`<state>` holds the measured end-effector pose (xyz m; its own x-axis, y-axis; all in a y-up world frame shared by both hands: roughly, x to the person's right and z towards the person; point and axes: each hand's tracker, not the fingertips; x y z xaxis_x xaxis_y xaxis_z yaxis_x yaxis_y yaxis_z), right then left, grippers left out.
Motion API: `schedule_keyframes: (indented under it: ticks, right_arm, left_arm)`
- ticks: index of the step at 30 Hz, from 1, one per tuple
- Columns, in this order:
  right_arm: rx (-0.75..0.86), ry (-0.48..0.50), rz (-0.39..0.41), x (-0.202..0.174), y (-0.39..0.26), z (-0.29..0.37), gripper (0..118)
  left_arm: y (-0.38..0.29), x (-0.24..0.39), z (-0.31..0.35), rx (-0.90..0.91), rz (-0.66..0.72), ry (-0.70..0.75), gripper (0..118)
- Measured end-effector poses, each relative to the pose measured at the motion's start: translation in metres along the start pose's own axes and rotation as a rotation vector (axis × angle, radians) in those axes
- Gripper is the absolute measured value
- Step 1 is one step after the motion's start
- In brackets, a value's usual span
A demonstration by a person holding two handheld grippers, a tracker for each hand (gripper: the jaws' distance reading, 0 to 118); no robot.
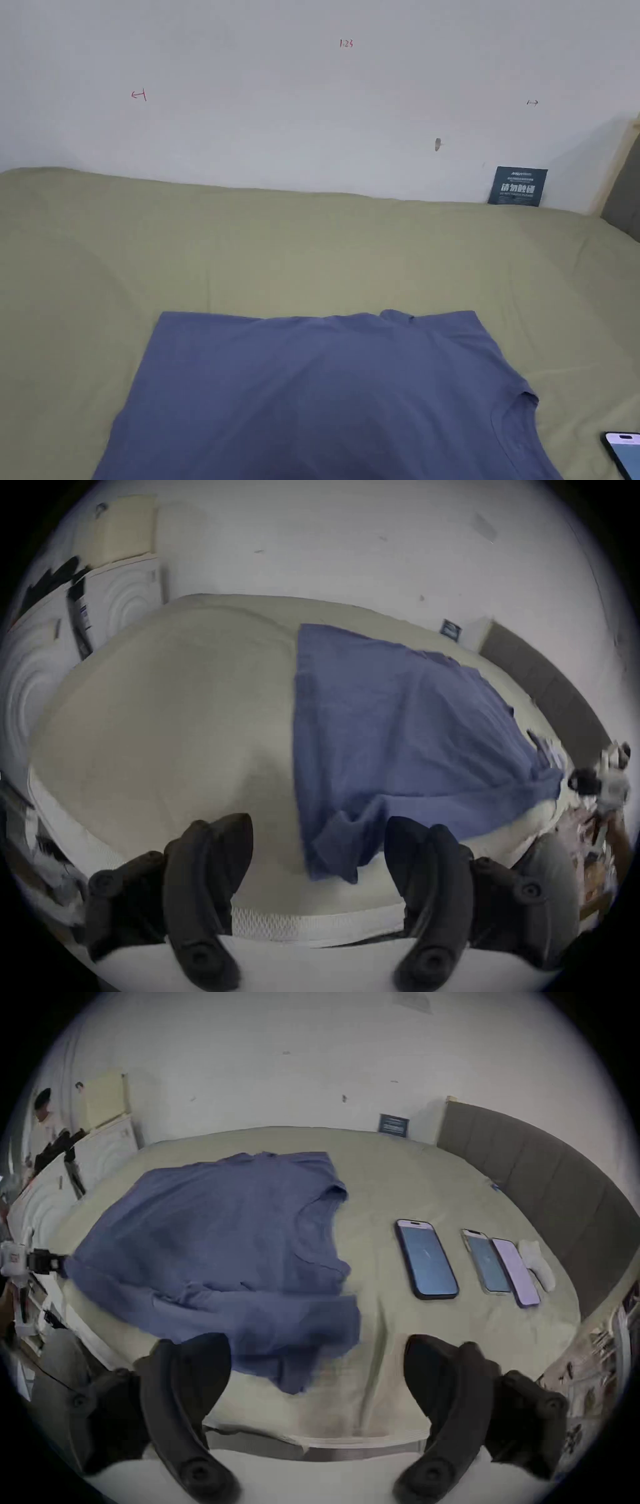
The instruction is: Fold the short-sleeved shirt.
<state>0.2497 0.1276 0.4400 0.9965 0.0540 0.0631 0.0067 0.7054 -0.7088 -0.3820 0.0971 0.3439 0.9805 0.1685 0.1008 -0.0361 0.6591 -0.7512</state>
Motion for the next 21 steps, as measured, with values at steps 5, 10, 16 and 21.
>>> schedule_keyframes:
  ticks: [5, 10, 16, 21]
  right_arm:
    - [0.239, -0.037, -0.074, -0.011, -0.003, 0.048, 97]
    - [0.469, -0.077, -0.099, -0.049, 0.000, 0.087, 0]
    - [0.544, -0.035, -0.006, -0.081, -0.015, 0.107, 0]
    - [0.493, -0.013, 0.012, -0.083, -0.025, 0.104, 0]
  left_arm:
    - [-0.007, 0.022, 0.059, 0.331, 0.098, 0.090, 83]
    - [-0.014, 0.077, 0.104, 0.564, -0.006, 0.156, 0]
    - [-0.031, 0.110, 0.122, 0.506, -0.064, 0.127, 0]
    - [-0.025, 0.076, 0.101, 0.331, 0.079, 0.109, 29]
